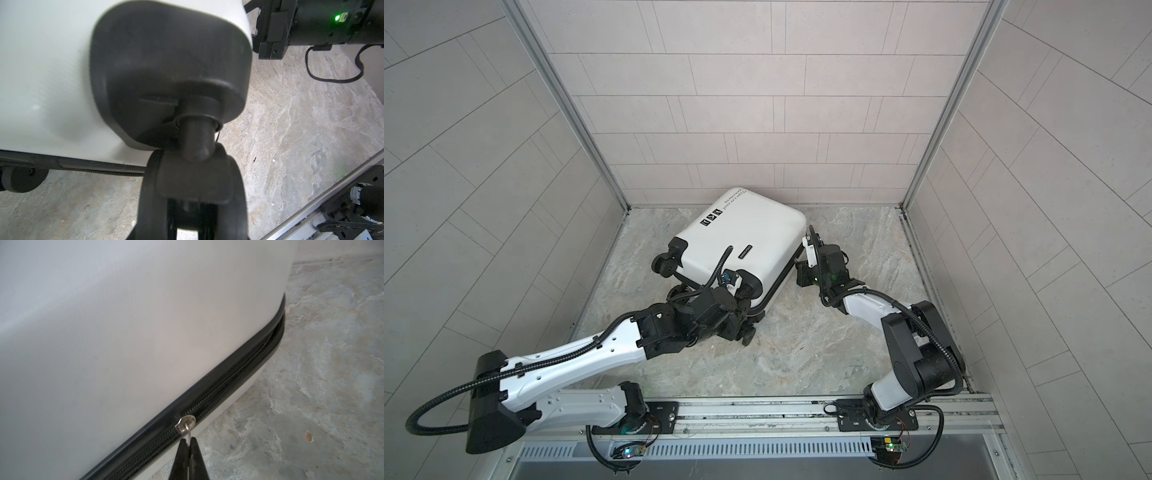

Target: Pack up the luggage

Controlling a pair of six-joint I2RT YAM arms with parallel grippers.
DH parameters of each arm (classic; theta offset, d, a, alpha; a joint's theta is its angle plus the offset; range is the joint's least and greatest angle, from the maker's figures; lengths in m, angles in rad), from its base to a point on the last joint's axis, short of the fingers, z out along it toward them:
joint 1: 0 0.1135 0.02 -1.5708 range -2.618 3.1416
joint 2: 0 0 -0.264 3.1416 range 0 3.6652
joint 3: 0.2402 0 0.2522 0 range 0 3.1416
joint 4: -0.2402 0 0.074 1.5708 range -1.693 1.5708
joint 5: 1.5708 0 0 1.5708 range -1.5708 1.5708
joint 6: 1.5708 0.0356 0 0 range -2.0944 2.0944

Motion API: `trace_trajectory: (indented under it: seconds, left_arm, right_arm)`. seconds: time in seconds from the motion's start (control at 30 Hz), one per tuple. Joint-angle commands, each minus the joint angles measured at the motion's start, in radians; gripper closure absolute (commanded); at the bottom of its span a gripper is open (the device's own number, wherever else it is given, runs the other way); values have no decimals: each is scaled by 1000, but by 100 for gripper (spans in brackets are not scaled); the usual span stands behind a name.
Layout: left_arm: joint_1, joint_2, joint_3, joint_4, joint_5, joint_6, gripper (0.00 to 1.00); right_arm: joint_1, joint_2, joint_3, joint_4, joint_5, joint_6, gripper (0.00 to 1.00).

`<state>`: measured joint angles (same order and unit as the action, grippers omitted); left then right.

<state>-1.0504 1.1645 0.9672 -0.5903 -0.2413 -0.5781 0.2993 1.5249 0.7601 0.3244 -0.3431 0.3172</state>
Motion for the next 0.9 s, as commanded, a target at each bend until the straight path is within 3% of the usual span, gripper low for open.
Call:
trace_trajectory:
  seconds: [0.0, 0.53, 0.87]
  left_arm:
    - [3, -72, -8, -77, -98, -62, 100]
    - [8, -156, -59, -137, -170, -100, 100]
    - [15, -173, -72, -131, -195, -76, 100]
  right_arm:
    - [-34, 2, 58, 97, 89, -7, 100]
    - [-55, 53, 94, 94, 95, -17, 100]
    - [-55, -1, 31, 99, 87, -27, 100]
